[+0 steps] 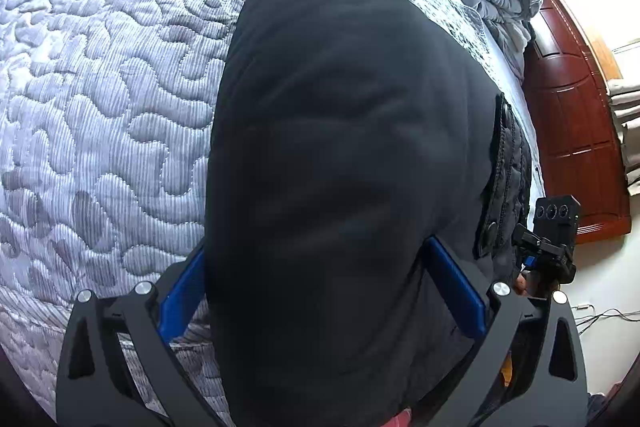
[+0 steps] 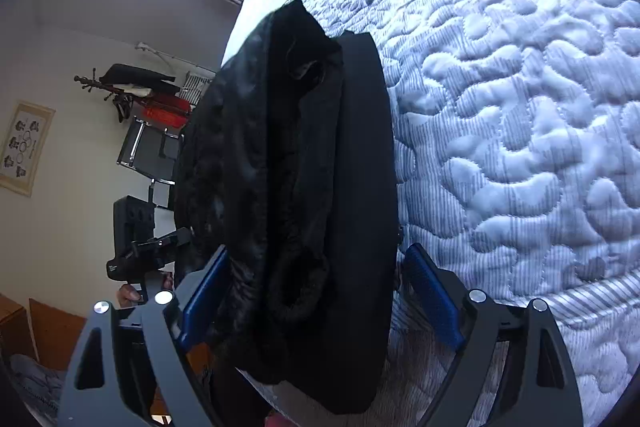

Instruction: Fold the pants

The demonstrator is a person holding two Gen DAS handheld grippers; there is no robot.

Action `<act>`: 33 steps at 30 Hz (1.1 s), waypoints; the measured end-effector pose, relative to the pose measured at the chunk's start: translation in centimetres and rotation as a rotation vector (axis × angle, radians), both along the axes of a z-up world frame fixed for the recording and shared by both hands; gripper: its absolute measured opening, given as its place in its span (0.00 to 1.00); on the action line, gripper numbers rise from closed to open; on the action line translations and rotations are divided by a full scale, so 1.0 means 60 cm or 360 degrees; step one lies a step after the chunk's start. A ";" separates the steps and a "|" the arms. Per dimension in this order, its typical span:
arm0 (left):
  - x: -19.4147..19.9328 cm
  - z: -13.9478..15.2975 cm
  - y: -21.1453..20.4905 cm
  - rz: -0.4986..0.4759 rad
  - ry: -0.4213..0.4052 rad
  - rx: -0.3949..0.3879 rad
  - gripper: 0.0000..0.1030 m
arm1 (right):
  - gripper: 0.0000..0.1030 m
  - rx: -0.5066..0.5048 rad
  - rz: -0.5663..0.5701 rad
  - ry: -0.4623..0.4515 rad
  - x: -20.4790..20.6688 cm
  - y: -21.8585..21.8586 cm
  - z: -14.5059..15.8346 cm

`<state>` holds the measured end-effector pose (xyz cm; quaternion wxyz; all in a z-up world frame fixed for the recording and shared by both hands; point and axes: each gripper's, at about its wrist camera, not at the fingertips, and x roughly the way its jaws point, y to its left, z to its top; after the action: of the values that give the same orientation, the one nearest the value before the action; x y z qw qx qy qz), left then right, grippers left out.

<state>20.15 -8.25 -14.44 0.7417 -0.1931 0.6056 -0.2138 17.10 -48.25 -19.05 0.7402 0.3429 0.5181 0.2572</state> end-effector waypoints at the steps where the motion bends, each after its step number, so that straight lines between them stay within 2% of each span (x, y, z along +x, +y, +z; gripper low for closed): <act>1: 0.001 0.000 -0.002 0.0002 -0.0001 0.0002 0.98 | 0.85 0.0012 0.0004 0.0002 0.002 0.003 -0.001; 12: 0.004 0.001 -0.023 0.0004 -0.0006 -0.0016 0.98 | 0.89 0.0065 0.0086 -0.0004 0.011 0.041 -0.004; 23: 0.025 -0.020 -0.022 0.0015 0.0059 -0.0093 0.98 | 0.91 0.0079 0.0109 -0.0007 0.020 0.057 -0.011; 29: 0.019 -0.012 -0.023 0.0017 0.0034 -0.0103 0.97 | 0.85 0.0050 0.0106 -0.0037 0.016 0.070 -0.004; 33: 0.015 -0.008 -0.025 0.0024 0.0018 -0.0110 0.96 | 0.71 0.0059 0.0102 -0.0060 0.013 0.065 -0.006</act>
<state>21.06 -9.77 -14.94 0.7327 -0.2242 0.6008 -0.2280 17.91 -44.35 -19.39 0.7347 0.3350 0.5099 0.2968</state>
